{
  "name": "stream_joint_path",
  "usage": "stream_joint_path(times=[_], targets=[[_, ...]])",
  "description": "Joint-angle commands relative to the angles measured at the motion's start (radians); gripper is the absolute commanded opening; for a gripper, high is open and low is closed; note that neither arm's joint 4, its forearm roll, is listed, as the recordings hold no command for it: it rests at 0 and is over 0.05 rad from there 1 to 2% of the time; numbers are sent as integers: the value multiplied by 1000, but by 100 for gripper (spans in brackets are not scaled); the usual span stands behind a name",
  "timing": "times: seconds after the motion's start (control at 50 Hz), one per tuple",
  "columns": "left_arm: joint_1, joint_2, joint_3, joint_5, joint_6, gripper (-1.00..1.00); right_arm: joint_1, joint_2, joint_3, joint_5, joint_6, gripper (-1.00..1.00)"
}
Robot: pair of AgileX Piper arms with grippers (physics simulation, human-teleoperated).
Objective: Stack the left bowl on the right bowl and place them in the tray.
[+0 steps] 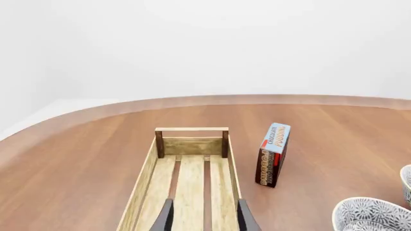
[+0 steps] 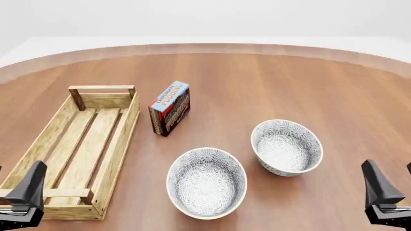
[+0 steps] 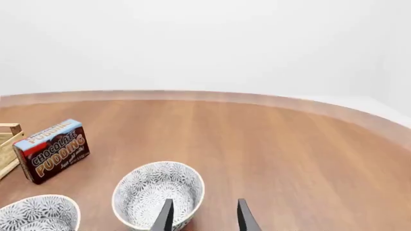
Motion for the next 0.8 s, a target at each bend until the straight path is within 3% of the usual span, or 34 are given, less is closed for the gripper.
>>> stream_joint_path(times=[0.02,0.08,0.12,0.14,0.16,0.2,0.28,0.32,0.34,0.4,0.5,0.6,0.64,0.7,0.72,0.78,0.8], targets=[[0,0,0,0,0,100,-5,14,0,-2,-2,100],[0,0,0,0,0,100,-30,-49,0,18,-2,100],[0,0,0,0,0,100,-13,-50,-19,-14,-92,100],[0,0,0,0,0,100,-15,-50,-39,-27,-185,100],[0,0,0,0,0,100,-11,-50,-51,-34,-233,100],[0,0,0,0,0,100,-25,-49,-109,-5,-295,100],[0,0,0,0,0,100,-29,-50,-217,89,-330,100],[0,0,0,0,0,100,-65,-50,-238,124,-410,100],[0,0,0,0,0,100,-118,-50,-243,135,-426,100],[0,0,0,0,0,100,-83,-49,-312,227,-398,100],[0,0,0,0,0,100,-60,-50,-399,323,-440,100],[0,0,0,0,0,100,24,-25,-484,455,-516,100],[0,0,0,0,0,100,54,27,-529,462,-524,100],[0,0,0,0,0,100,74,128,-559,444,-593,100],[0,0,0,0,0,100,74,129,-559,444,-593,100],[0,0,0,0,0,100,156,235,-566,432,-670,100],[0,0,0,0,0,100,170,263,-578,433,-668,100]])
